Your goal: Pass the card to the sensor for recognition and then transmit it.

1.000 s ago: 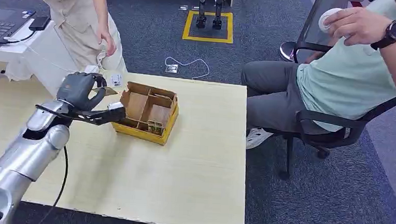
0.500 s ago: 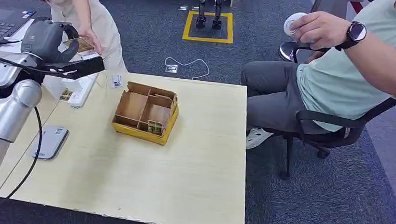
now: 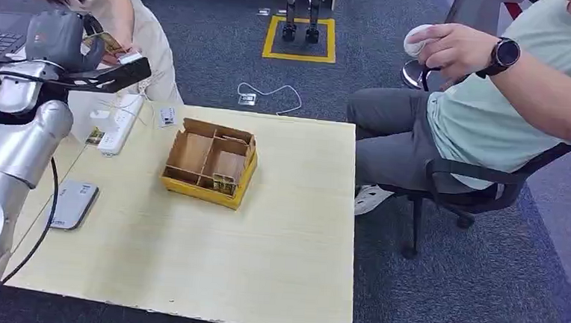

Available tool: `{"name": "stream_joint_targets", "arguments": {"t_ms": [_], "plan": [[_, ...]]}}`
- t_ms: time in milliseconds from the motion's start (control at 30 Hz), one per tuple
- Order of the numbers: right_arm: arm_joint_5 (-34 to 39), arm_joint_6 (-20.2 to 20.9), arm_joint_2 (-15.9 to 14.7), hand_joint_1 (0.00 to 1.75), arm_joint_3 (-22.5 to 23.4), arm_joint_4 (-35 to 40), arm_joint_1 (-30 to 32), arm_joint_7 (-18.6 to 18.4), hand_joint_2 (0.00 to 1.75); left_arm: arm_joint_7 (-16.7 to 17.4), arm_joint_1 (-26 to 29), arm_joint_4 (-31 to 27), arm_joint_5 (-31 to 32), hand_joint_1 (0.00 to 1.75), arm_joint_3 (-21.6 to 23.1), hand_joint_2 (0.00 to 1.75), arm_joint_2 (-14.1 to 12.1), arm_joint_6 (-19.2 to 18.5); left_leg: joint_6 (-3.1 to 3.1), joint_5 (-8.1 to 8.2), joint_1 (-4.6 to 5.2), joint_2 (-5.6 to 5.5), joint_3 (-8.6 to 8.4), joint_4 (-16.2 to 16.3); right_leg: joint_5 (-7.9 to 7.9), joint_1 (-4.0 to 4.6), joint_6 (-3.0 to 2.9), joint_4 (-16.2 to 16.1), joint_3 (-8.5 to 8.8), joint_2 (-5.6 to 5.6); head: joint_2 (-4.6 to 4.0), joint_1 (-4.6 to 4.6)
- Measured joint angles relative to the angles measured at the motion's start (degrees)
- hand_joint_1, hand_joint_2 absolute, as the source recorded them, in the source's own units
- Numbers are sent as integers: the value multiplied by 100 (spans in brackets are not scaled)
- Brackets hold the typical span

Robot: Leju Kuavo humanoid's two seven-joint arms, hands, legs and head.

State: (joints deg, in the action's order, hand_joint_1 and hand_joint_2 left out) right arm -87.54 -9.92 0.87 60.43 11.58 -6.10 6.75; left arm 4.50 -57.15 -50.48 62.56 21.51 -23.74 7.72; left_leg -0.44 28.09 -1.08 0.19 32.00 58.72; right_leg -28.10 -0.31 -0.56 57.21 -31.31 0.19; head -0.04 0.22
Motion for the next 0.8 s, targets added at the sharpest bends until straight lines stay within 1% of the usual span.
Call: {"name": "stream_joint_targets", "arguments": {"t_ms": [133,167,200,300,400,600,633,733,800], "plan": [[-44,15,24,0,-85,0,-46,-41,175,87,-317,702,109,175,-4,175,146,238,1,-1,0,0,-1,0,2,0,3,0,0,0,0,-2],[-48,22,31,0,-107,0,-51,-41,175,87,-350,828,111,21,-11,175,179,280,0,-2,0,0,-1,0,2,0,3,0,0,0,0,2],[-52,28,35,0,-131,0,-55,-44,175,81,-365,962,135,0,-28,175,212,334,0,-2,0,-1,-1,0,2,0,3,0,0,0,0,0],[-37,68,44,0,-153,0,-67,-57,175,17,-376,1241,168,0,-94,175,328,391,0,-3,0,-3,0,0,2,0,3,1,0,-2,0,0],[-20,68,48,0,-159,0,-67,-59,175,11,-377,1387,210,0,-159,175,417,454,0,-3,0,-3,2,0,2,0,3,1,1,-2,0,0],[0,68,50,0,-164,0,-64,-59,175,9,-380,1523,302,0,-302,175,470,465,0,-3,0,-2,2,1,3,-1,4,1,0,-2,0,0],[4,68,50,0,-164,0,-64,-59,175,11,-379,1534,317,0,-323,0,470,469,0,-3,0,-3,3,0,3,-1,4,1,0,-2,0,0],[11,65,50,0,-170,0,-63,-59,175,11,-369,1597,347,0,-439,0,442,559,0,-3,0,-2,4,0,3,-1,4,1,0,-1,0,0],[13,63,50,0,-173,0,-58,-59,175,-81,-344,1641,325,0,-503,0,398,592,0,-3,0,-1,3,0,3,0,4,1,0,0,0,0]]}}
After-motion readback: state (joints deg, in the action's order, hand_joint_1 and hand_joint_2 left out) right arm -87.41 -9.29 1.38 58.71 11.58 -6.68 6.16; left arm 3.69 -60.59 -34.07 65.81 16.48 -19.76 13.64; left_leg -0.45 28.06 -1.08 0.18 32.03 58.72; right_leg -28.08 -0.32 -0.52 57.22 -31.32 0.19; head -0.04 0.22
